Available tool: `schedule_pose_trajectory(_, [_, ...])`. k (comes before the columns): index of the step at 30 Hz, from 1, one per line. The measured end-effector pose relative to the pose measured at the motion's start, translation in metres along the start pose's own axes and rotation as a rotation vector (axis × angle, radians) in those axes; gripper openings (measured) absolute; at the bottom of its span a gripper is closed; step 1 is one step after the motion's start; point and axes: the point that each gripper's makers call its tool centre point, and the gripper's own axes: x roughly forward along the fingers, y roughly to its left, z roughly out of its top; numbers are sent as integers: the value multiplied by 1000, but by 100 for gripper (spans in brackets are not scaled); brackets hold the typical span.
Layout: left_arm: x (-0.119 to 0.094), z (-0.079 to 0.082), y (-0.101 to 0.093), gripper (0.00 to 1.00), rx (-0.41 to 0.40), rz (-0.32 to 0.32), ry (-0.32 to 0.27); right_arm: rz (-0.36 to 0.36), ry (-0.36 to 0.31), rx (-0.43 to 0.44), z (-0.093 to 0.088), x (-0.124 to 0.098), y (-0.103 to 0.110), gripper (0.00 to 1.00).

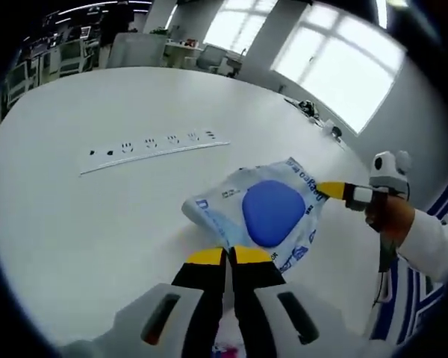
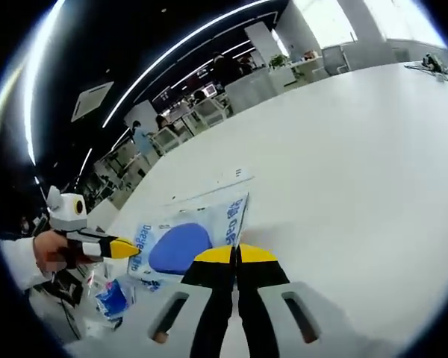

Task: Arrange the tabletop items into an orderly group along one side of the table until the central work area is clear of visible clutter.

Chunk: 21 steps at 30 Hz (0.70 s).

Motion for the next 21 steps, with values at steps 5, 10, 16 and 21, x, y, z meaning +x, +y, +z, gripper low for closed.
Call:
schedule_pose_trajectory(5, [7,-2,3,0,-3,5,15,-7,14,2,-5,5,-5,0])
schedule_pose_trajectory(10, [16,-9,6,0,26,5,52,-17,29,0,-9,8,-11,0])
schedule_pose_trajectory(16, [20,-14,9,1,32,15,67,-22,36,14,-15,11,-16,0])
schedule_pose_trajectory(21, [23,-15,11,2,47,14,73,-24,32,26,-16,12,-19,0])
